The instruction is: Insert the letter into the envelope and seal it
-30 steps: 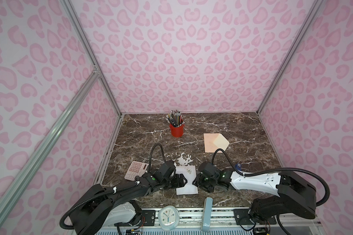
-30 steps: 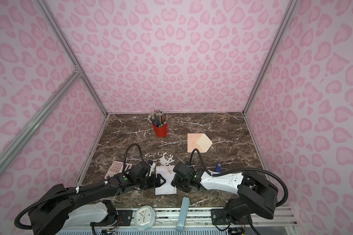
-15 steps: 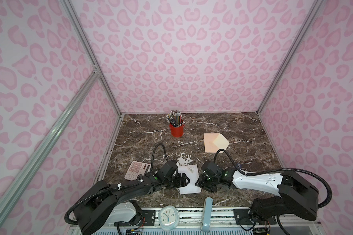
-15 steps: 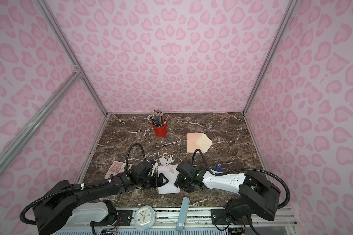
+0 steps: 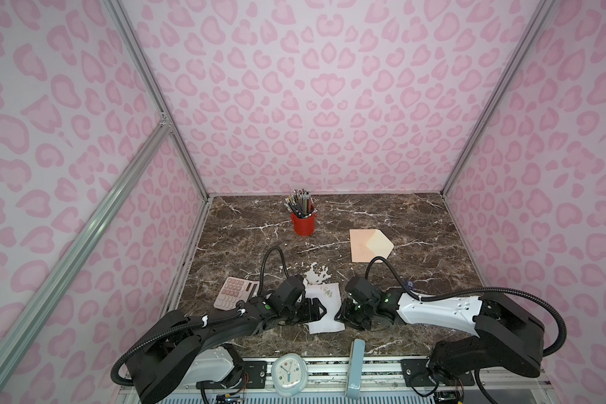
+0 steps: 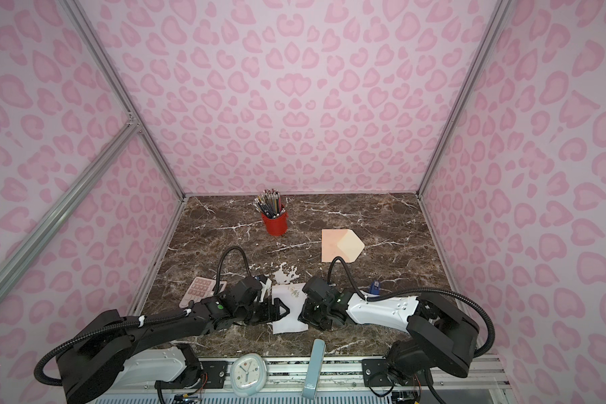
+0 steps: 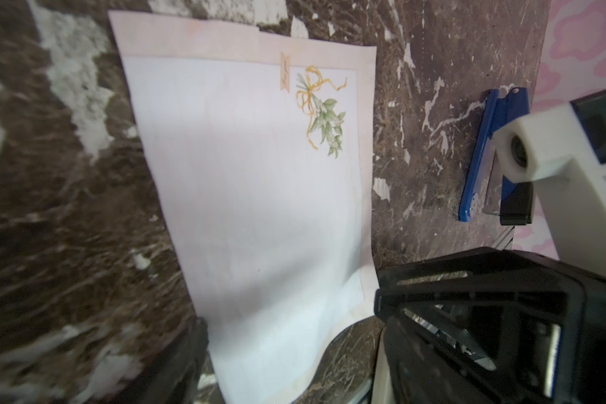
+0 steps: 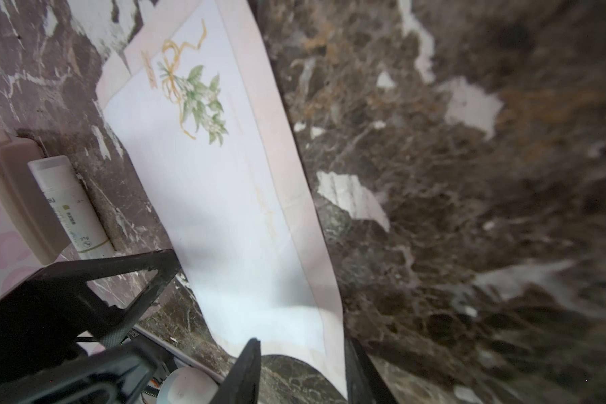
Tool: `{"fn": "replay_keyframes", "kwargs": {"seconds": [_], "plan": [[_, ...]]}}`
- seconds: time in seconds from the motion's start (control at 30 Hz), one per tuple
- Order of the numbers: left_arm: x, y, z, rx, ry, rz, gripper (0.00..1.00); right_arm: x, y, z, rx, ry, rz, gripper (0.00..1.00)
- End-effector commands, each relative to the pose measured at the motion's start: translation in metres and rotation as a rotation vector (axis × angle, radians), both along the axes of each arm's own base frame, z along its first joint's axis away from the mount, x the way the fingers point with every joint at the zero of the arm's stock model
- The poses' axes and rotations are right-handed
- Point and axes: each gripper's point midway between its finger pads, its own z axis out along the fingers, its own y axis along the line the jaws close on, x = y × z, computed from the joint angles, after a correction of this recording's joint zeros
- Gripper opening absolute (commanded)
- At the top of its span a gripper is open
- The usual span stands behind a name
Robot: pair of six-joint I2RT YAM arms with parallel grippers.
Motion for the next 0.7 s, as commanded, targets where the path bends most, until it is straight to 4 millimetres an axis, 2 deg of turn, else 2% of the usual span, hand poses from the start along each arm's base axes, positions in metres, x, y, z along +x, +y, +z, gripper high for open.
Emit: {"fn": "replay_keyframes", "kwargs": {"seconds": [0.0, 0.23, 0.67], "plan": [[-0.016, 0.023, -0.020, 0.116, 0.072, 0.007, 0.82, 0.002, -0.001, 0.001, -0.002, -0.013, -0.005, 0.36], [-0.015, 0.024, -0.019, 0.120, 0.066, 0.004, 0.83, 0.002, -0.006, -0.001, -0.021, -0.015, -0.013, 0.23], [-0.016, 0.025, -0.019, 0.122, 0.062, 0.002, 0.83, -0.002, -0.016, -0.017, -0.073, 0.001, -0.012, 0.11]]}}
